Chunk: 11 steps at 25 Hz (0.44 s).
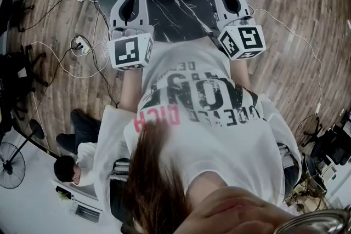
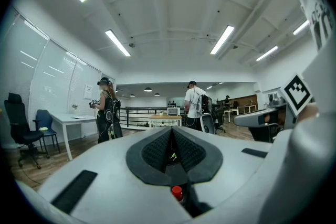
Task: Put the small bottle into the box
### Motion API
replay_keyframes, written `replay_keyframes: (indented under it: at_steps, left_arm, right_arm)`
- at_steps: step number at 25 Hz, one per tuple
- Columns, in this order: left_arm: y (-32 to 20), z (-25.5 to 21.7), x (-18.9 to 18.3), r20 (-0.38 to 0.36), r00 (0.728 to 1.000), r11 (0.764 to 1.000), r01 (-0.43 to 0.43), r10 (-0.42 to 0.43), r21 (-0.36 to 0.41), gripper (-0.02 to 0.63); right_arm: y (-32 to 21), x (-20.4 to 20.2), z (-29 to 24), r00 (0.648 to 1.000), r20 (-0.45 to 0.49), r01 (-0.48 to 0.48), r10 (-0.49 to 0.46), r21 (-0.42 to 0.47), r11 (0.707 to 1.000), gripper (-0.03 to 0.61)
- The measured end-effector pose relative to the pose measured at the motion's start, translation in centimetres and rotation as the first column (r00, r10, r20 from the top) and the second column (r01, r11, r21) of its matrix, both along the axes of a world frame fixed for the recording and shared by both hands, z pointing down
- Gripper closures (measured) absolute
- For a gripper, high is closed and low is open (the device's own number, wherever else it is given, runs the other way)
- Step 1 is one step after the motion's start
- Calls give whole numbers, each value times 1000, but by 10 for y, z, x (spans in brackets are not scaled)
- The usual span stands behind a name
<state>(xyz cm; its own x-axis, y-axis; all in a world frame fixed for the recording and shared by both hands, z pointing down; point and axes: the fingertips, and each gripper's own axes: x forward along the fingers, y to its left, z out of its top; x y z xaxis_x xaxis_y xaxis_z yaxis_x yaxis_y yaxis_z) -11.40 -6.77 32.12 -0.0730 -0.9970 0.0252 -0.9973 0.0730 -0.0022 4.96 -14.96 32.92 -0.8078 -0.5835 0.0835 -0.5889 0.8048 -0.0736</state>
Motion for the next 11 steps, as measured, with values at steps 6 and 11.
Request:
replay_keyframes:
  at_steps: [6, 11]
  left_arm:
    - [-3, 0, 4, -3, 1000, 1000, -9, 9, 0, 609]
    - [-7, 3, 5, -6, 1000, 1000, -9, 9, -5, 609]
  right_arm:
    - [-1, 3, 0, 1000, -2, -6, 6, -2, 1000, 577]
    - [-6, 5, 3, 1000, -3, -8, 8, -7, 1000, 577]
